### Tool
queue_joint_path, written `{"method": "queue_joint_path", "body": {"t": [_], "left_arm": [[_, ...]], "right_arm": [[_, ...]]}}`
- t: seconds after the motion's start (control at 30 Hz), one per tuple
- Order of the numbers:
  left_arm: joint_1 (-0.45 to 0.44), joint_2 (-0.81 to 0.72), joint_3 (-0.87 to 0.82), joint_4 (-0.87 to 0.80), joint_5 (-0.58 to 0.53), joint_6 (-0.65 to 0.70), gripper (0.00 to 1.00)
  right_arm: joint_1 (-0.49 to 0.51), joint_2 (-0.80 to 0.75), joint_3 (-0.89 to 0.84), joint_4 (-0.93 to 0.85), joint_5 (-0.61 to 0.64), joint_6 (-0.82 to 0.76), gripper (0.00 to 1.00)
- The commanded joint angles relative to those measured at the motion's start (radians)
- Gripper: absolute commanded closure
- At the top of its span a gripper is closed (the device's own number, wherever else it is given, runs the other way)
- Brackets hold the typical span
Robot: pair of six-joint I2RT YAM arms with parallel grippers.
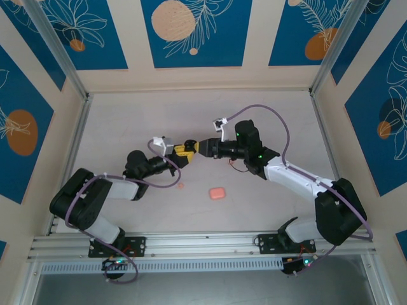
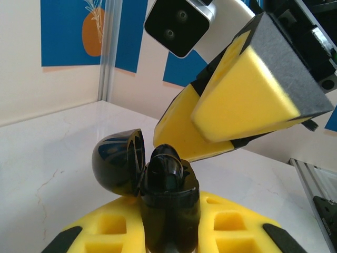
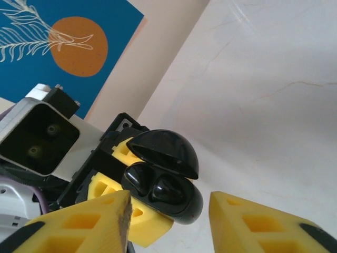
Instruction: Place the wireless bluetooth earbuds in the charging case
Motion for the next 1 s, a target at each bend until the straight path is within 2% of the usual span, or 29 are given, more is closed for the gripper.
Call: {"method": "queue_joint_path", "body": {"t": [0.0, 0.1, 0.2, 0.3, 0.47, 0.6, 0.73, 0.97], "left_arm": [[-0.008, -0.027, 0.027, 0.055, 0.049, -0.022, 0.99], [-0.008, -0.038, 0.032, 0.055, 0.072, -0.027, 0.98], [-0.008, -0.052, 0.034, 0.055, 0.102, -0.032, 0.98], [-0.008, -0.068, 0.034, 0.055, 0.128, -0.036, 0.98], [-0.008, -0.085, 0.035, 0.055, 0.159, -0.035, 0.98], [-0.008, -0.099, 0.036, 0.055, 0.171, -0.035, 0.98], [-0.008, -0.114, 0.035, 0.055, 0.173, -0.030, 0.98], [-0.008, -0.124, 0.035, 0.055, 0.176, -0.029, 0.98]], "right_arm": [[-0.025, -0.057, 0.000, 0.025, -0.077, -0.019, 0.51], [-0.062, -0.089, -0.007, 0.020, -0.142, -0.073, 0.44], [-0.102, -0.123, 0.003, -0.025, -0.225, -0.194, 0.38], [-0.139, -0.135, 0.048, -0.138, -0.368, -0.388, 0.32], [-0.163, -0.128, 0.142, -0.399, -0.454, -0.757, 0.27], [-0.159, -0.066, 0.246, -0.589, -0.469, -0.971, 0.26], [-0.128, 0.008, 0.342, -0.750, -0.428, -1.155, 0.25], [-0.098, 0.110, 0.433, -0.809, -0.406, -1.243, 0.26]]}}
